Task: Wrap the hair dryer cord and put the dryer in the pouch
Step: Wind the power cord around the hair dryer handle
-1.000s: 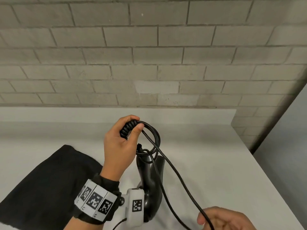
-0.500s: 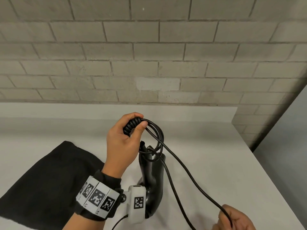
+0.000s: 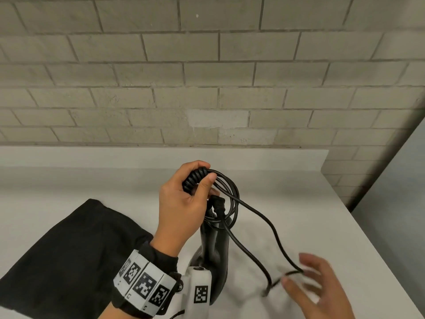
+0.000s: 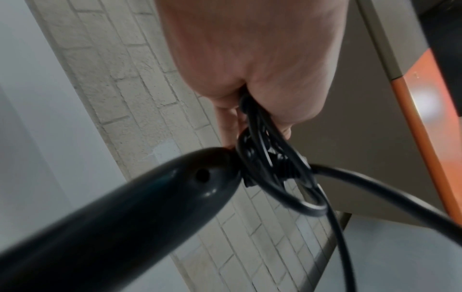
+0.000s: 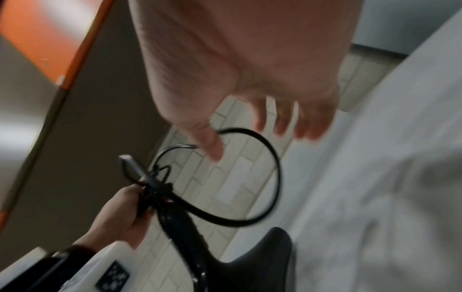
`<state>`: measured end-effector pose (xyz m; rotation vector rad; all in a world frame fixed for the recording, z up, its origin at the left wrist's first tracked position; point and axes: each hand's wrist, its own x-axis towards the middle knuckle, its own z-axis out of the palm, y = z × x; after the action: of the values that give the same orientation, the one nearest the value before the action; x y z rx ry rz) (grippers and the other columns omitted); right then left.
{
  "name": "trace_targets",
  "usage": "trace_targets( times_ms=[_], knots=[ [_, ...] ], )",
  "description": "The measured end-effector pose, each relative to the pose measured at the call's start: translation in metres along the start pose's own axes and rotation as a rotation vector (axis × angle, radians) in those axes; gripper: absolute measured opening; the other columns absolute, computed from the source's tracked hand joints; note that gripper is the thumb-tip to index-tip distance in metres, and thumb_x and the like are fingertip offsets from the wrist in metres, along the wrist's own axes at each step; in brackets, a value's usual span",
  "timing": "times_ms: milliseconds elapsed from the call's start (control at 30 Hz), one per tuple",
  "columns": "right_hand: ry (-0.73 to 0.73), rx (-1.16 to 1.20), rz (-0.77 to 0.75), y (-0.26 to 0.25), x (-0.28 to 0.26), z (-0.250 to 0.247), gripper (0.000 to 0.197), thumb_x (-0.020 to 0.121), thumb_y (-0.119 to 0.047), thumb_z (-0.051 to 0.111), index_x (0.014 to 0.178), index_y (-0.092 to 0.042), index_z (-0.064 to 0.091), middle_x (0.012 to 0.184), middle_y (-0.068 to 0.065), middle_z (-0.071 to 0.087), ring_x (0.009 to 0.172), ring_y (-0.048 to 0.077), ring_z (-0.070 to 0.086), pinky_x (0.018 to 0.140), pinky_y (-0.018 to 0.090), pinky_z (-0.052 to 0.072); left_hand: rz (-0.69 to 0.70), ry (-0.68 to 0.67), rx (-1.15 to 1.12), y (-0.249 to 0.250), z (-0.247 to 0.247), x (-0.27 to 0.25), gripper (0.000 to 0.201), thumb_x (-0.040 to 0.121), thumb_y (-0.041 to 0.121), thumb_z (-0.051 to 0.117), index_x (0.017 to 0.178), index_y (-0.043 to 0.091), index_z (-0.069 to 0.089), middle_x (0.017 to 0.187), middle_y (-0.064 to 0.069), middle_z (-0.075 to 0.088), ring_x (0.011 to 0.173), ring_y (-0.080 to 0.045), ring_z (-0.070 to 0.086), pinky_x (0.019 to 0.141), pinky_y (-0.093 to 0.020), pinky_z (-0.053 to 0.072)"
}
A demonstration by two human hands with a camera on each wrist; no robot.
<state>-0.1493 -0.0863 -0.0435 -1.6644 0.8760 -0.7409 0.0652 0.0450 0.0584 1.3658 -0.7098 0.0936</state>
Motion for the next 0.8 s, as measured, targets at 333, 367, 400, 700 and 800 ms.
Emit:
trace_targets(
  times_ms=[333,367,400,700,800],
  knots=[
    [-0.704,0.192,-0.153,-0.088,-0.022,0.039,0.037,0.074,-0.063,0.067,0.106,-0.046,0.064,0.078,-0.003,0.069,0.058,0.014,0.06,0.061,0.02,0.049,0.072,-0.009,0.076,0.004,0.004,-0.005,0.016,0.09,0.008,0.069,0.102,0.018,0.066,0.085,0.006,0.07,0.067,-0.016,0.073,0.07,-0.031,0.061],
    [-0.7,0.218,-0.172,-0.091,-0.021,0.037,0.027,0.079,-0.055,0.063,0.103,-0.043,0.067,0.063,-0.001,0.062,0.052,0.012,0.052,0.054,0.019,0.043,0.067,-0.011,0.071,0.003,0.003,-0.005,0.015,0.09,0.009,0.069,0.102,0.017,0.067,0.085,0.005,0.07,0.068,-0.015,0.073,0.071,-0.031,0.061],
    [-0.645,0.22,-0.209,-0.091,-0.02,0.033,0.023,0.082,-0.049,0.059,0.1,-0.04,0.07,0.054,-0.003,0.053,0.049,0.009,0.046,0.051,0.018,0.038,0.072,-0.012,0.074,0.003,0.002,-0.005,0.015,0.09,0.009,0.069,0.102,0.017,0.067,0.085,0.005,0.071,0.069,-0.014,0.072,0.071,-0.029,0.061],
    [-0.49,0.073,-0.34,-0.077,-0.015,0.0,0.035,0.081,-0.067,0.056,0.096,-0.041,0.074,0.051,0.002,0.054,0.052,0.007,0.05,0.058,0.018,0.041,0.068,-0.067,0.032,0.008,0.014,-0.015,0.015,0.089,0.008,0.07,0.102,0.015,0.068,0.086,0.002,0.071,0.073,-0.012,0.072,0.075,-0.025,0.059],
    [-0.549,0.0,-0.361,-0.074,-0.009,-0.013,0.051,0.076,-0.083,0.046,0.095,-0.043,0.073,0.06,-0.001,0.062,0.059,0.006,0.057,0.065,0.016,0.045,0.02,-0.043,0.0,0.005,0.009,-0.01,0.014,0.09,0.011,0.069,0.103,0.012,0.068,0.088,0.002,0.072,0.077,-0.016,0.073,0.079,-0.039,0.061]
  ],
)
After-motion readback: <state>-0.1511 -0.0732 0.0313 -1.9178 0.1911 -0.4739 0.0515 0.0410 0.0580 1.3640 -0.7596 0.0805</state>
